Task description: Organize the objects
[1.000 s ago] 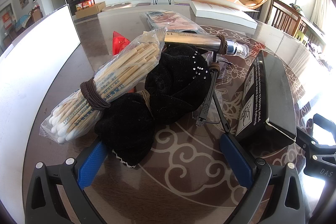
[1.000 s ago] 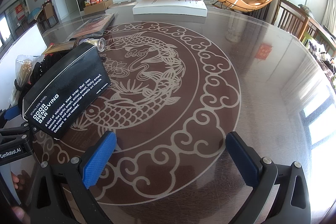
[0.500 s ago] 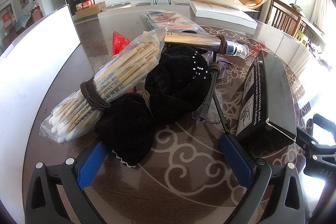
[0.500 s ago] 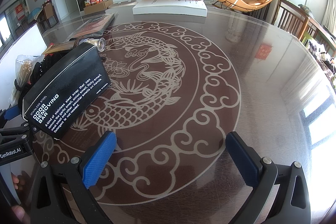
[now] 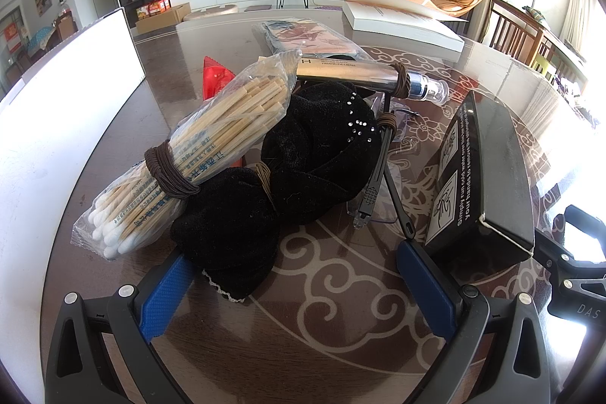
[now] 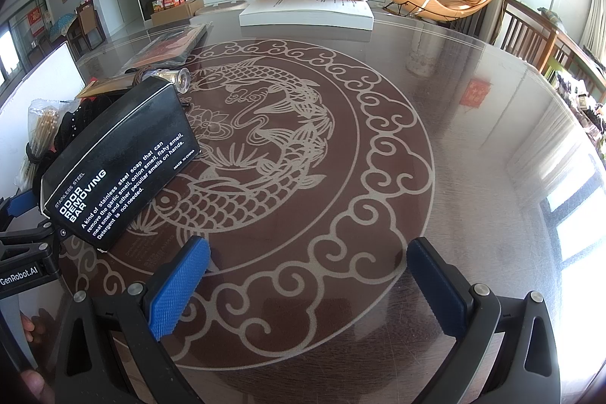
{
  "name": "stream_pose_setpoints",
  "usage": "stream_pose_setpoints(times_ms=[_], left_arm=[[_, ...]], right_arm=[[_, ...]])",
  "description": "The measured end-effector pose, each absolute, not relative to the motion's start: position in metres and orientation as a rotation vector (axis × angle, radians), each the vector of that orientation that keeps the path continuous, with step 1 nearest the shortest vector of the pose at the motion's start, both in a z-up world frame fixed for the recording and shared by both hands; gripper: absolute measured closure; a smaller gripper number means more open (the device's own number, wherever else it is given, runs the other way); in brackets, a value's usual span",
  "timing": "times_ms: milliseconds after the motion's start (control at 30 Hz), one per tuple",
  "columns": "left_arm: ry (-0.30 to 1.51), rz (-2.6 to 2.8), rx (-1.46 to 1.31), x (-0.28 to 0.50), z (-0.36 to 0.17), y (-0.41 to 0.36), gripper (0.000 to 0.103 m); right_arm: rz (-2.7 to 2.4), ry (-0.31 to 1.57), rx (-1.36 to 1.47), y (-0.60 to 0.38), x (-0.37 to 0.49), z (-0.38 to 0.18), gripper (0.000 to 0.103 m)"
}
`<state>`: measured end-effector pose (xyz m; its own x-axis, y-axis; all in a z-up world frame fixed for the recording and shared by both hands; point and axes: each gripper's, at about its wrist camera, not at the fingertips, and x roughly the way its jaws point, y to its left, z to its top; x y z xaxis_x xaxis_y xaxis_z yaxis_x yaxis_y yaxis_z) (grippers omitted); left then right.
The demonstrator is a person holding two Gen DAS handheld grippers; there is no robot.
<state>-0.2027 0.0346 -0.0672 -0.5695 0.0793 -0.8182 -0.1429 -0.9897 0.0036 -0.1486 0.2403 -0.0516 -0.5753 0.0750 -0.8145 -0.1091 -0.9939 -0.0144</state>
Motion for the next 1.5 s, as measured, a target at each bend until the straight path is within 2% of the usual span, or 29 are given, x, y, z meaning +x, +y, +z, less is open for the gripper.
stream_pose_setpoints(times_ms=[1367,1500], left_arm=[[0.103,2.675,-1.389,-0.202,-0.067,0.034,0.000],[0.123,2.635,-1.389,-0.181,-0.065,0.032,0.000]], right_arm=[[2.699,0.057,-1.392,0.240,-0.149,-0.051,0.000],[2.699,0.057,-1.392,0.240,-0.149,-0.051,0.000]])
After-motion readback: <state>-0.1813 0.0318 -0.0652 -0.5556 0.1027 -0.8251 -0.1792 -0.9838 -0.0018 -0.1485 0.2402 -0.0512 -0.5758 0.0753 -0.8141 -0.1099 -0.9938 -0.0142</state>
